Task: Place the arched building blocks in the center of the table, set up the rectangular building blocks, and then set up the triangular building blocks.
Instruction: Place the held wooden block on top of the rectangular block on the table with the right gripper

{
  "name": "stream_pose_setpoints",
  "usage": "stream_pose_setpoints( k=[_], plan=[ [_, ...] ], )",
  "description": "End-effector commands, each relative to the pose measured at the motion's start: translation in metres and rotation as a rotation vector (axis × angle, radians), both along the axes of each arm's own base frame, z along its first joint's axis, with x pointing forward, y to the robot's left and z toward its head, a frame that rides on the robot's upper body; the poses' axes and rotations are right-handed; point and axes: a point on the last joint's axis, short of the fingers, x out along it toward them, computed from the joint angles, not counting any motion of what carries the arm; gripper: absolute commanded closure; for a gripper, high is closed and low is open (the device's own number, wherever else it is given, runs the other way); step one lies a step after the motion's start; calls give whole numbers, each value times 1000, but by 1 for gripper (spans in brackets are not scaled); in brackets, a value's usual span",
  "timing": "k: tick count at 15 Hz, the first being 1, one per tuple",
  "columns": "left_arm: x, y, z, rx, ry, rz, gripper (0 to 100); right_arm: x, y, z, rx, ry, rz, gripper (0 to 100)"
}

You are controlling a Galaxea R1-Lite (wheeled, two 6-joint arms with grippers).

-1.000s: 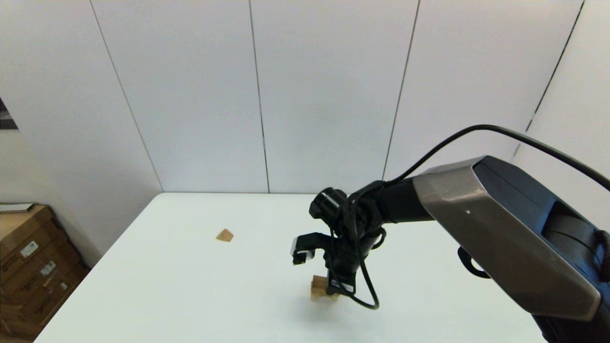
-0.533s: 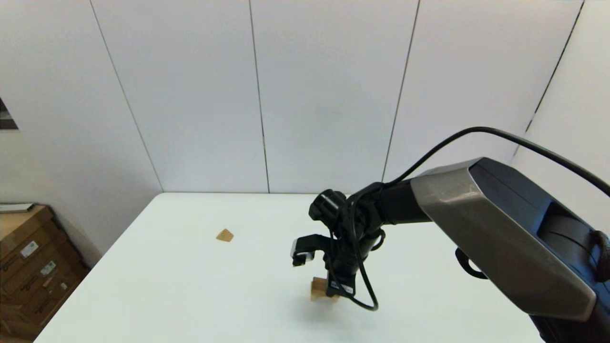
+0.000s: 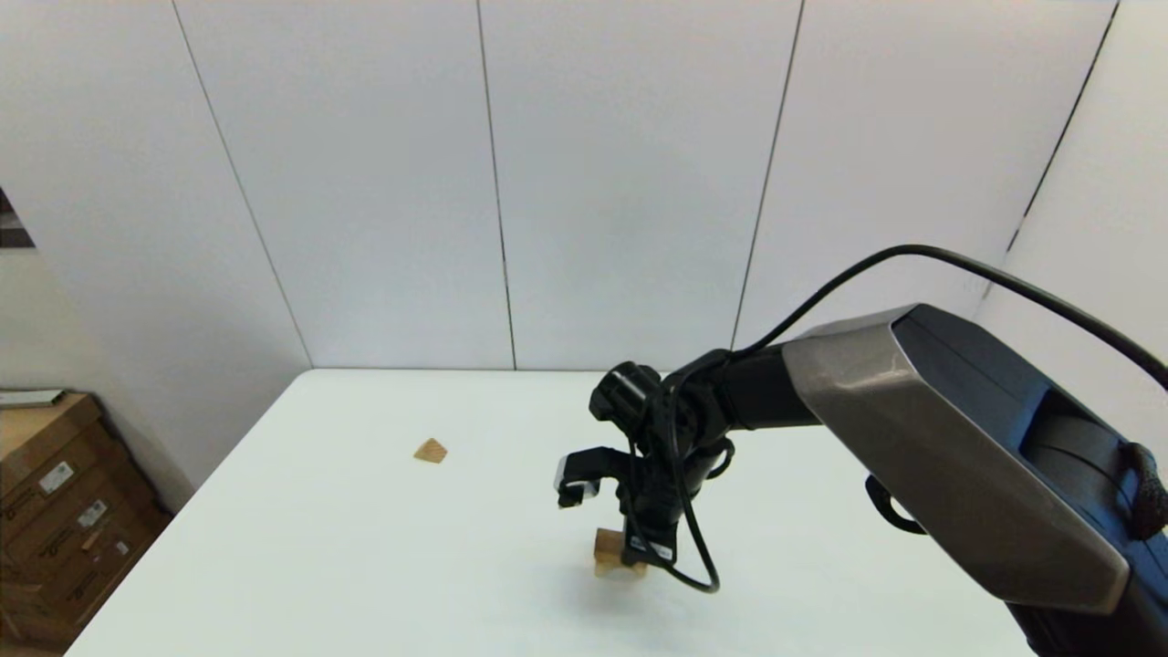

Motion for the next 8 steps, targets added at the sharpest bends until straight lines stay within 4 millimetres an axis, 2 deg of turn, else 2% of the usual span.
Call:
stream_pose_setpoints(
  k=[1,7,8],
  plan=[
    [0,0,0,0,1,1,0,2,1,-4,-3,3,3,100],
    [0,0,0,0,1,1,0,2,0,-3,-4,3,5,100],
    [0,0,0,0,1,1,0,2,0,-3,-5,4,3,0]
  ],
)
